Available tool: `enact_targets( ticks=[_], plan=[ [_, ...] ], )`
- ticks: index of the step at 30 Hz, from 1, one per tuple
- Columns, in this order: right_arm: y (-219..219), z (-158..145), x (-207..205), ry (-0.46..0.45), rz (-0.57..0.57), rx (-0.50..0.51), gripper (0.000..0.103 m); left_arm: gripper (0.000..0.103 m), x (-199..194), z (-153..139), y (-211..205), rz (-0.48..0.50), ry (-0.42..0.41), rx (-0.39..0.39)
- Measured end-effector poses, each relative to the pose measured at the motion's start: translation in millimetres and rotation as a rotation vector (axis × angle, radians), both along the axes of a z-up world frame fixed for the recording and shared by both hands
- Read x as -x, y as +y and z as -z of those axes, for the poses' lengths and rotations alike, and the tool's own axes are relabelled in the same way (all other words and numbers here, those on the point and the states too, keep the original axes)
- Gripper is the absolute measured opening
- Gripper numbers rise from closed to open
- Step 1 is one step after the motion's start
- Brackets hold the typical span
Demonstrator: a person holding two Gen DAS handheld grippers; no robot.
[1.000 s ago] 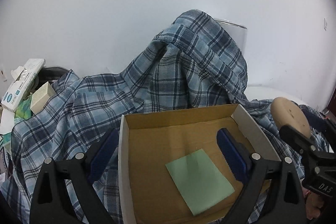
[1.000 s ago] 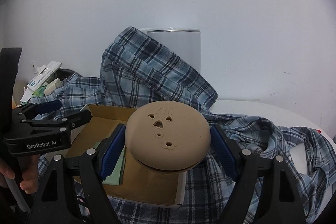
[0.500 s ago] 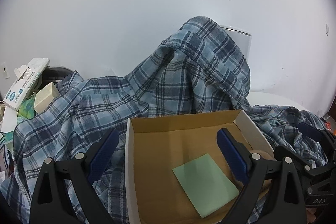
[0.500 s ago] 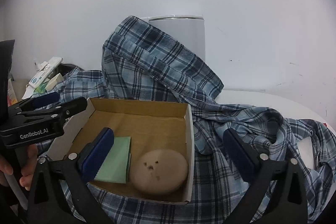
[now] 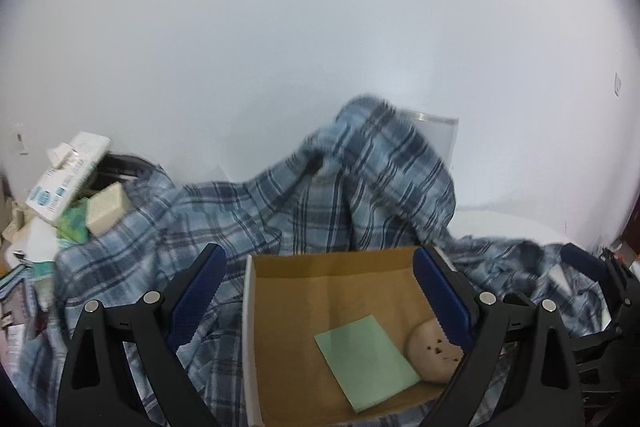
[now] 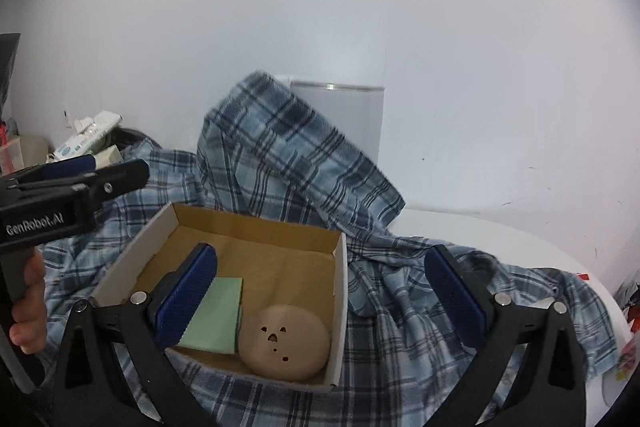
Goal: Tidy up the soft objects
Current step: 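Lift both tools away from the box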
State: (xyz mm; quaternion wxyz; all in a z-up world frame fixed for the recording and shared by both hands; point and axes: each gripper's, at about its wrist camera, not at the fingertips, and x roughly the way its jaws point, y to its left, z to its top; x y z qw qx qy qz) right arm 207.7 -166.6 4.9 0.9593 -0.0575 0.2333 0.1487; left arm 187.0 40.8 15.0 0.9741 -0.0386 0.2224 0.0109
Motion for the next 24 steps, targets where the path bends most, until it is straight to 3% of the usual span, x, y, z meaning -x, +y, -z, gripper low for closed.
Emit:
enact_targets(
  ticks=[4, 8, 11, 16, 24],
  plan=[
    [-15, -20, 23, -0.011, -0.010, -0.032, 0.103, 0.096, 38, -25, -14, -0.006, -0.064, -0.063],
    [-26, -38, 61, -0.117, 0.018, -0.018, 0.103, 0.096, 79, -40, -20, 0.004, -0.109, -0.039],
    [-36, -47, 89, -0.148, 0.010, -0.050, 0.103, 0.096, 105, -42, -26, 0.015, -0.138, -0.050],
    [-51, -48, 124, -0.160, 0.000, -0.083, 0.103, 0.096, 147, -33, -35, 0.036, -0.165, -0.064],
    [-74, -22, 147, -0.116, 0.034, -0.137, 0.103, 0.096, 169, -3, -34, 0.049, -0.146, -0.048]
  ],
)
